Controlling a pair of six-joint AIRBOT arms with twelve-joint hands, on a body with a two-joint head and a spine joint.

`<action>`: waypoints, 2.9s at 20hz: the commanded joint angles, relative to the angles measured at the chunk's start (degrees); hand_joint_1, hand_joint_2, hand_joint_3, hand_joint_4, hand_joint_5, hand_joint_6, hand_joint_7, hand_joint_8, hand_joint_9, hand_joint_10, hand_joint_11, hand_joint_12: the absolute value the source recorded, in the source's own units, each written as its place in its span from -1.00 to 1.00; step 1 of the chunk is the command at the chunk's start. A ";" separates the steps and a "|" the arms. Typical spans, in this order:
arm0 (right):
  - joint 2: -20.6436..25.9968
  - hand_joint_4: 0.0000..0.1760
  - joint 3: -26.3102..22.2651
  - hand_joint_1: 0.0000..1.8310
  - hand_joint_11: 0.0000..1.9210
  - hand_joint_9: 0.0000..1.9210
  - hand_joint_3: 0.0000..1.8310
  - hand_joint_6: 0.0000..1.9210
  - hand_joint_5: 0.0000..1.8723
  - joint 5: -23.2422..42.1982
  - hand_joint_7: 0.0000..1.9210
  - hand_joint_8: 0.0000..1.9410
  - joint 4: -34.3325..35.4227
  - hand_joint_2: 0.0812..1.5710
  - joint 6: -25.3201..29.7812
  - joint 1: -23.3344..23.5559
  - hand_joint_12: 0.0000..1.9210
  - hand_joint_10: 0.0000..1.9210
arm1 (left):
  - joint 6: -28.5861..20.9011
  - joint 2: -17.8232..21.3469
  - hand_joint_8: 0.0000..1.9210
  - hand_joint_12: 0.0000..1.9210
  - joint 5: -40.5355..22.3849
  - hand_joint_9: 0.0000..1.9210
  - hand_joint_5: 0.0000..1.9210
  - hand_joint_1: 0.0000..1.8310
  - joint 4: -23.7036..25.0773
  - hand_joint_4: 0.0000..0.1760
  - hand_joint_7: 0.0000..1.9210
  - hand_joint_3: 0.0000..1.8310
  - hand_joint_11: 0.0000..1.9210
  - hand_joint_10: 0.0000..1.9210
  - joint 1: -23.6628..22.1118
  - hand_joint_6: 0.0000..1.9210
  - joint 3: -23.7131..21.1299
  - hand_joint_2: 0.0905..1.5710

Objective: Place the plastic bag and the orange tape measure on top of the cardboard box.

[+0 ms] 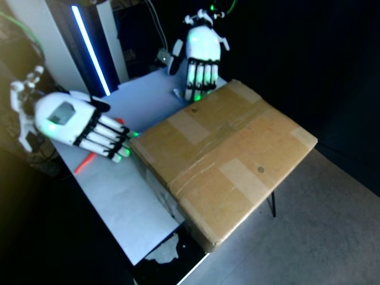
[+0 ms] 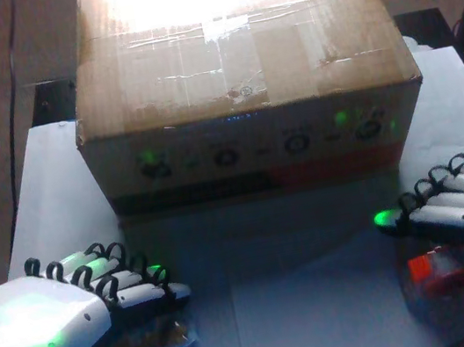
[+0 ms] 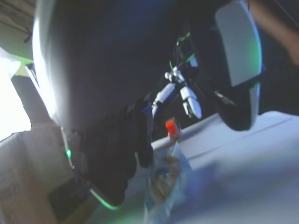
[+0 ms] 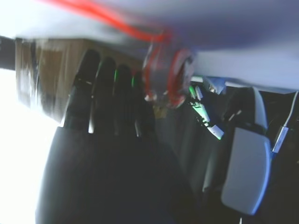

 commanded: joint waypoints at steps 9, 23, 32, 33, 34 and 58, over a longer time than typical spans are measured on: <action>-1.00 -1.00 0.69 0.27 -0.81 -0.56 -1.00 -0.46 -0.31 -5.40 -0.32 -0.58 -0.33 0.26 -0.09 -0.53 0.59 -0.01 | -0.15 -4.18 -0.95 0.58 5.66 -0.74 -0.34 -0.05 -2.40 -1.00 -0.42 -0.99 -0.99 -0.27 2.08 -0.98 2.30 0.27; -0.72 -1.00 0.29 0.62 -0.35 -0.16 -1.00 0.22 -0.24 -6.63 -0.30 0.41 -2.32 0.51 -0.06 2.04 0.81 0.37 | -0.15 -6.08 0.27 0.74 8.83 -0.15 -0.21 0.59 -4.40 -1.00 -0.15 -1.00 -0.39 0.30 2.90 0.31 3.57 0.48; 3.03 -1.00 -2.65 0.52 -0.18 -0.07 -1.00 0.07 -0.11 -11.78 -0.20 0.26 -9.17 0.46 3.28 6.47 0.70 0.45 | -0.21 -3.43 0.34 0.50 17.25 -0.18 -0.21 0.48 -2.25 -1.00 -0.17 -1.00 -0.46 0.43 1.62 0.31 1.51 0.49; 3.83 -1.00 -3.34 0.50 -0.11 -0.04 -1.00 0.00 -0.06 -12.45 -0.16 0.21 -9.70 0.44 3.36 6.73 0.65 0.45 | -0.34 -2.69 0.34 0.51 18.39 -0.17 -0.20 0.48 -1.62 -1.00 -0.16 -1.00 -0.45 0.42 1.32 0.29 0.86 0.49; 4.83 -1.00 -4.22 0.50 -0.12 -0.03 -1.00 0.00 -0.03 -13.27 -0.15 0.21 -10.20 0.43 3.36 6.83 0.61 0.41 | -0.91 -1.80 0.33 0.51 19.63 -0.16 -0.20 0.48 -0.73 -1.00 -0.15 -1.00 -0.43 0.41 0.93 0.27 0.17 0.48; 2.41 -1.00 3.93 0.49 -0.14 -0.06 -1.00 0.06 -0.01 -23.70 -0.18 0.28 -12.09 0.43 -0.35 26.54 0.56 0.36 | -7.18 -4.12 0.10 0.51 32.76 0.05 -0.08 0.51 7.48 -1.00 0.01 -1.00 -0.04 0.29 -20.87 -0.09 7.70 0.38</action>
